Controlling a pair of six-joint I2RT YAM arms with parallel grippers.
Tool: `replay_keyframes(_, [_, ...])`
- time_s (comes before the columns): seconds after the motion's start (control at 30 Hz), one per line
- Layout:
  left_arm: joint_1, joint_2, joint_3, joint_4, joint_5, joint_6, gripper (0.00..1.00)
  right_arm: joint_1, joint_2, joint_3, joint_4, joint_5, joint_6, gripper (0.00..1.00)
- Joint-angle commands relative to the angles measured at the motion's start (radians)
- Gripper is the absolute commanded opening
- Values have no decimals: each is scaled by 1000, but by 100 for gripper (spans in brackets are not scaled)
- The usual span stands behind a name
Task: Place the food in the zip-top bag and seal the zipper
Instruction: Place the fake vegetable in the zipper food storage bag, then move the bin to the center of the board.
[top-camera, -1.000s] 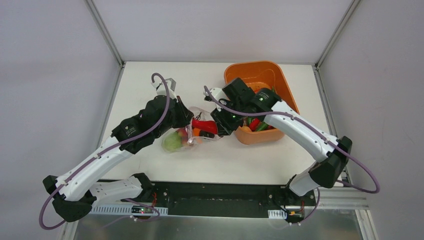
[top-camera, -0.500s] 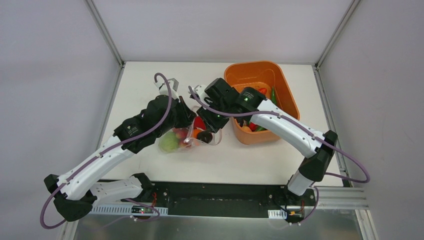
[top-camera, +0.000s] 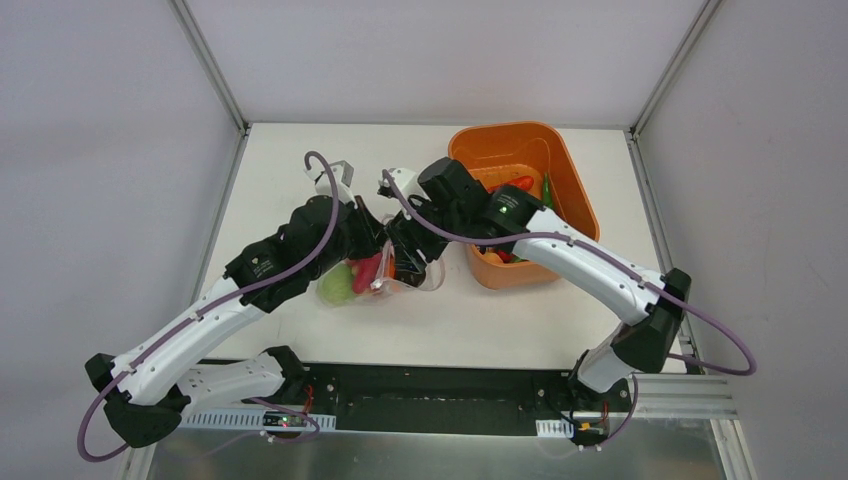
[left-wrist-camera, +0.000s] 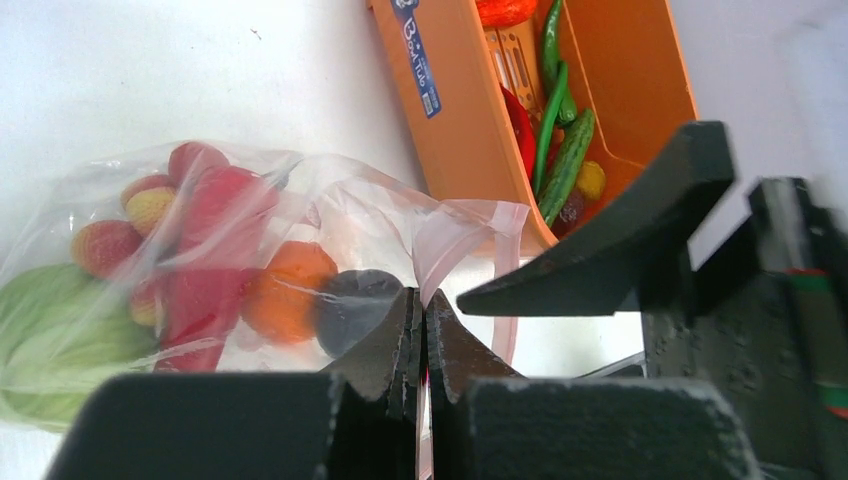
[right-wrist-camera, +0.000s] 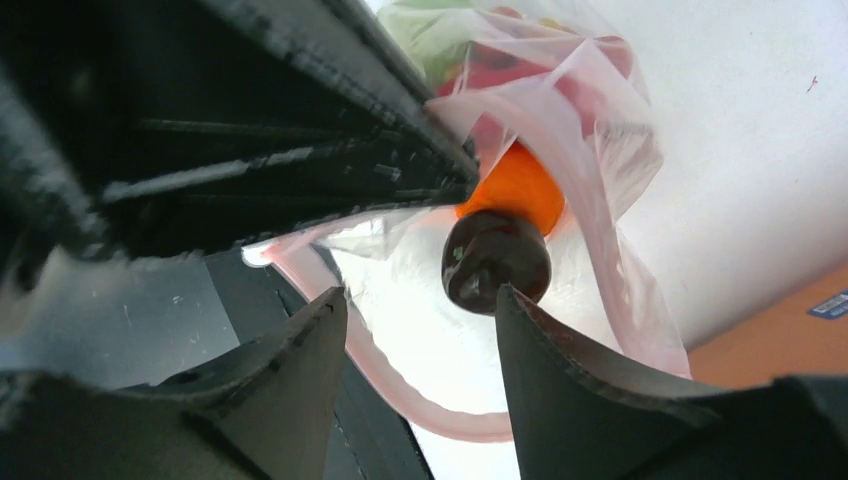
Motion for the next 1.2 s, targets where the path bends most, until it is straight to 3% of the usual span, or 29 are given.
replay_keyframes(0.0, [8, -43, -22, 32, -54, -24, 0, 1, -170, -95, 189, -36, -10, 59])
replay_keyframes(0.1, [9, -59, -43, 43, -66, -32, 0, -6, -268, -199, 298, 55, -11, 59])
replay_keyframes(0.23, [9, -64, -55, 38, -72, -36, 0, -46, -402, -342, 448, 291, 8, 63])
replay_keyframes(0.4, [9, -59, -62, 41, -60, -44, 0, -208, -475, -471, 580, 489, 105, 67])
replay_keyframes(0.63, [8, -67, -66, 29, -62, -43, 0, -476, -365, -447, 423, 359, 272, 75])
replay_keyframes(0.73, [9, -82, -71, 16, -77, -40, 0, -496, -327, -482, 380, 372, 296, 78])
replay_keyframes(0.87, [8, -90, -86, 16, -99, -40, 0, -499, -322, -555, 371, 238, 343, 80])
replay_keyframes(1.07, [8, -80, -64, -16, -122, -19, 0, -498, -317, -626, 382, -22, 431, 81])
replay_keyframes(1.17, [8, -93, -76, -12, -130, -17, 0, -496, -308, -664, 360, -235, 392, 82])
